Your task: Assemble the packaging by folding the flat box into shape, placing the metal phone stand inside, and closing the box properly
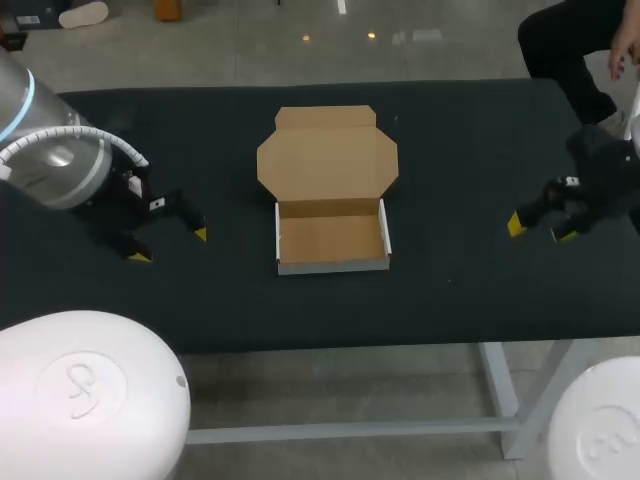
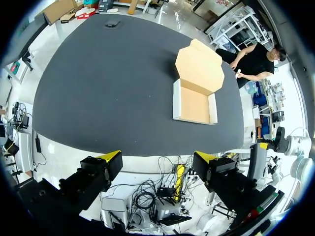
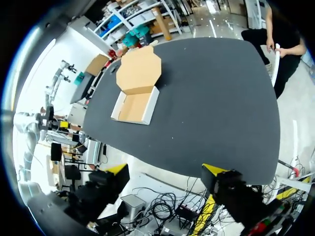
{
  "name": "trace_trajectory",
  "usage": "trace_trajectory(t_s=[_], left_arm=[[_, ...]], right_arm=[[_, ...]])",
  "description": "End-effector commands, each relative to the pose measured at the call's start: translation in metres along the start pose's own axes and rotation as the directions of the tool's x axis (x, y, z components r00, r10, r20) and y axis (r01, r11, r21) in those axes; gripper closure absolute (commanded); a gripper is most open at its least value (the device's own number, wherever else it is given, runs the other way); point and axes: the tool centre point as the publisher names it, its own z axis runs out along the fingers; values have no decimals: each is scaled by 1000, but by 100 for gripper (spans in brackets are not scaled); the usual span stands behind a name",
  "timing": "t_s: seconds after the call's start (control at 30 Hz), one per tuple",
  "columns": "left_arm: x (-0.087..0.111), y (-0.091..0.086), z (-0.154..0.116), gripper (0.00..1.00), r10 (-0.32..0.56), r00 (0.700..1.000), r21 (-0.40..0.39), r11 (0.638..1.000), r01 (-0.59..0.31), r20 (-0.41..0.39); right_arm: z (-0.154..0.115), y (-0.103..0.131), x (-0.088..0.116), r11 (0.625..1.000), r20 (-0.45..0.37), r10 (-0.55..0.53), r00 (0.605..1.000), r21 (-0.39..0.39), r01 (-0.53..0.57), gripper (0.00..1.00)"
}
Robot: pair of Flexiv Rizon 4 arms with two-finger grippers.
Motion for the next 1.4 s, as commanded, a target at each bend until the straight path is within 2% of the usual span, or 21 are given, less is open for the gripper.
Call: trace_trajectory(t_s=[0.03,0.37,0.67,0.9,1.23,1.4], left_arm=[[-1,-6,3,0,-7,1000,-10,1000,7,9],[-6,-24,13,0,-31,999,-36,999,32,34],[-17,-55,21,0,-72,993,-49,996,77,93],[-31,-84,29,0,-92,989,-77,992,102,115],[-61,-130,49,0,-142,978,-106,982,159,150],[-71,-152,60,0,-160,968,-110,977,184,195]], right_arm=[[0,2,-1,1000,-4,1,1000,9,0,0],[0,2,-1,1000,-4,1,1000,9,0,0],[0,2,-1,1000,-4,1,1000,9,0,0],[0,2,-1,1000,-4,1,1000,9,0,0],[0,2,-1,1000,-4,1,1000,9,0,0],[0,2,-1,1000,-4,1,1000,9,0,0]])
